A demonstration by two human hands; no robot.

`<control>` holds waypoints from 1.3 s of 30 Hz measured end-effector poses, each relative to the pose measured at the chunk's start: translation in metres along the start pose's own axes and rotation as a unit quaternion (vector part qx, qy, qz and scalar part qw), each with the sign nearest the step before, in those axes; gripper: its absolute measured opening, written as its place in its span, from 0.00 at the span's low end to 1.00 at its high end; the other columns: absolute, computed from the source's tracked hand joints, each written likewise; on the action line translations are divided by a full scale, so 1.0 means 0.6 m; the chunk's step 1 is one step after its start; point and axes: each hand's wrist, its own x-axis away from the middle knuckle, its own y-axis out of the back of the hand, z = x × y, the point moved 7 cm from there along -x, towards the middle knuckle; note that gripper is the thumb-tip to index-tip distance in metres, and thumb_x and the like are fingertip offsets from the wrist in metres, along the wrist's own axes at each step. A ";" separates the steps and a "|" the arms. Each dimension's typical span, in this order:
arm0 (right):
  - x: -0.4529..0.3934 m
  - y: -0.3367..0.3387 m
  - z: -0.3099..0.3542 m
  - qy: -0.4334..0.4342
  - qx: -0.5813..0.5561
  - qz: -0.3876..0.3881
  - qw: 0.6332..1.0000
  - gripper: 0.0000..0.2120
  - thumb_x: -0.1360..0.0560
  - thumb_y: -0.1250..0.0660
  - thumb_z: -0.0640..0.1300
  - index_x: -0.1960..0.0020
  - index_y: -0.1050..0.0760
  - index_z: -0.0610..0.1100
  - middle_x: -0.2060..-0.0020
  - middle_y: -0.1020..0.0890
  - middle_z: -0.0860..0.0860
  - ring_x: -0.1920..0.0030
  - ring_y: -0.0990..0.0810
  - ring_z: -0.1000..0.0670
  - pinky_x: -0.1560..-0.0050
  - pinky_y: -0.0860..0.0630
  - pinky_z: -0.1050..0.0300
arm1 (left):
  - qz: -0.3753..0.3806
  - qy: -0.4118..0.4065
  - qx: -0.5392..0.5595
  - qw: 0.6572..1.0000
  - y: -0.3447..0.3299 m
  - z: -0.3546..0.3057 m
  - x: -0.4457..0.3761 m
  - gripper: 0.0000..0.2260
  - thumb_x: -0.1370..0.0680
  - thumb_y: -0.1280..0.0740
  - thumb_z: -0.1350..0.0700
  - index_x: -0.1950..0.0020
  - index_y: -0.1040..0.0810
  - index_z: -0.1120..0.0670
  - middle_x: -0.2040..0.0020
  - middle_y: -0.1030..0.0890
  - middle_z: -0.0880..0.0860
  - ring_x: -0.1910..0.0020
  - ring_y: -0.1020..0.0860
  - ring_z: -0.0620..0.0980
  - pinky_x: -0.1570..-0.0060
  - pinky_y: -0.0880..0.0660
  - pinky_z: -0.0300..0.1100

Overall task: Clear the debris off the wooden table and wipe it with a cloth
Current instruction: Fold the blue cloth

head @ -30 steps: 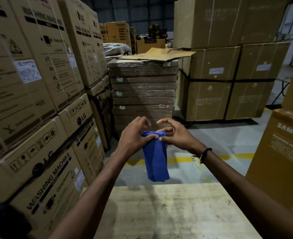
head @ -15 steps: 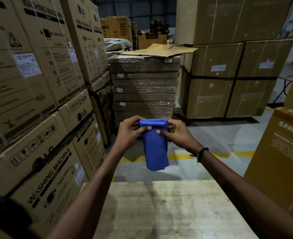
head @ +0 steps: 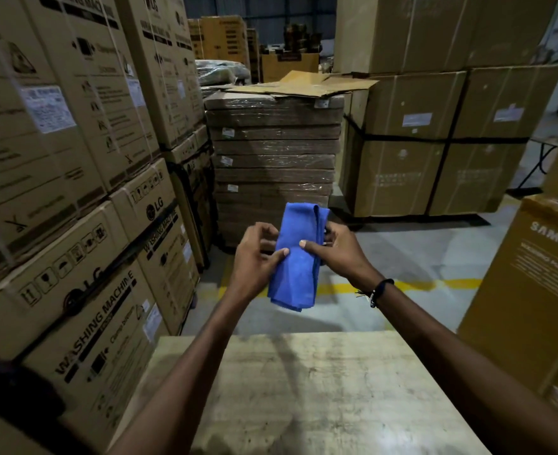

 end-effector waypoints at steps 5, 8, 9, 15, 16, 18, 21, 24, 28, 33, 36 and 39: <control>0.011 -0.021 0.026 0.021 0.035 0.022 0.999 0.14 0.22 0.23 0.51 0.39 0.18 0.48 0.49 0.12 0.52 0.50 0.12 0.54 0.52 0.14 0.53 | 0.040 0.002 0.044 0.998 -0.026 -0.002 0.014 0.11 0.16 0.33 0.60 0.34 0.20 0.55 0.44 0.16 0.51 0.45 0.16 0.46 0.48 0.16 0.46; 0.014 -0.042 0.017 -0.053 -0.065 0.089 0.992 0.13 0.15 0.34 0.51 0.37 0.18 0.45 0.45 0.13 0.45 0.48 0.12 0.47 0.51 0.13 0.48 | 0.053 0.104 0.150 0.982 -0.027 0.010 0.029 0.10 0.13 0.39 0.56 0.35 0.22 0.55 0.42 0.16 0.55 0.42 0.16 0.55 0.49 0.15 0.49; 0.017 -0.045 0.013 -0.067 -0.084 0.098 0.989 0.12 0.14 0.37 0.47 0.37 0.18 0.45 0.45 0.14 0.43 0.49 0.12 0.46 0.52 0.13 0.50 | 0.058 0.126 0.179 0.974 -0.026 0.011 0.034 0.11 0.12 0.40 0.54 0.34 0.22 0.55 0.41 0.16 0.56 0.41 0.16 0.55 0.49 0.16 0.48; 0.034 -0.065 0.000 -0.019 0.006 0.087 0.996 0.14 0.20 0.27 0.37 0.42 0.18 0.55 0.36 0.19 0.43 0.51 0.11 0.49 0.54 0.13 0.52 | 0.082 0.163 0.217 0.959 -0.025 0.017 0.056 0.14 0.18 0.28 0.54 0.32 0.24 0.47 0.39 0.15 0.49 0.41 0.15 0.52 0.49 0.15 0.51; 0.037 -0.069 -0.001 -0.016 0.024 0.080 0.996 0.14 0.22 0.24 0.40 0.43 0.19 0.57 0.36 0.19 0.44 0.54 0.11 0.50 0.56 0.14 0.53 | 0.081 0.162 0.209 0.961 -0.024 0.024 0.058 0.17 0.19 0.27 0.58 0.32 0.25 0.47 0.39 0.16 0.50 0.41 0.15 0.52 0.51 0.15 0.49; 0.041 -0.073 -0.007 -0.003 0.071 0.077 0.994 0.16 0.26 0.20 0.46 0.44 0.21 0.60 0.39 0.18 0.48 0.60 0.15 0.54 0.59 0.17 0.56 | 0.088 0.171 0.224 0.955 -0.023 0.037 0.065 0.19 0.18 0.30 0.65 0.31 0.27 0.49 0.39 0.16 0.52 0.41 0.15 0.51 0.55 0.16 0.43; 0.053 -0.080 -0.018 -0.002 0.077 0.093 0.993 0.15 0.24 0.21 0.48 0.42 0.21 0.59 0.47 0.16 0.54 0.57 0.18 0.54 0.53 0.19 0.54 | 0.100 0.183 0.247 0.946 -0.017 0.053 0.081 0.20 0.17 0.37 0.70 0.31 0.28 0.49 0.37 0.17 0.51 0.41 0.15 0.51 0.57 0.17 0.43; 0.071 -0.082 -0.031 -0.015 -0.001 0.105 0.994 0.13 0.21 0.25 0.40 0.38 0.19 0.49 0.40 0.15 0.52 0.42 0.16 0.53 0.42 0.18 0.54 | 0.082 0.182 0.241 0.950 -0.003 0.075 0.093 0.24 0.17 0.37 0.70 0.26 0.32 0.48 0.34 0.19 0.53 0.39 0.17 0.52 0.54 0.17 0.42; 0.106 -0.083 -0.056 -0.059 -0.027 0.106 0.992 0.18 0.20 0.27 0.35 0.33 0.19 0.48 0.32 0.19 0.50 0.46 0.14 0.49 0.51 0.14 0.49 | 0.089 0.157 0.207 0.962 0.000 0.086 0.116 0.23 0.16 0.32 0.60 0.24 0.31 0.44 0.35 0.20 0.52 0.39 0.18 0.47 0.50 0.19 0.39; 0.153 -0.078 -0.089 -0.086 -0.001 0.077 0.993 0.25 0.22 0.24 0.37 0.28 0.22 0.53 0.26 0.24 0.54 0.53 0.14 0.52 0.53 0.15 0.53 | 0.191 0.171 0.192 0.947 -0.038 0.105 0.166 0.29 0.24 0.23 0.66 0.26 0.25 0.47 0.30 0.26 0.44 0.43 0.18 0.33 0.52 0.19 0.35; 0.207 -0.075 -0.115 -0.141 -0.057 0.081 0.985 0.33 0.25 0.22 0.35 0.24 0.26 0.53 0.28 0.25 0.63 0.50 0.18 0.51 0.48 0.17 0.55 | 0.230 0.231 0.260 0.909 -0.065 0.132 0.212 0.35 0.24 0.27 0.72 0.22 0.29 0.48 0.26 0.27 0.45 0.43 0.15 0.49 0.55 0.17 0.43; 0.277 -0.078 -0.151 -0.201 -0.074 0.106 0.971 0.37 0.24 0.24 0.32 0.21 0.30 0.55 0.23 0.30 0.56 0.46 0.16 0.47 0.51 0.17 0.53 | 0.248 0.271 0.292 0.883 -0.092 0.145 0.258 0.35 0.22 0.30 0.73 0.19 0.33 0.51 0.26 0.27 0.46 0.46 0.15 0.46 0.54 0.17 0.44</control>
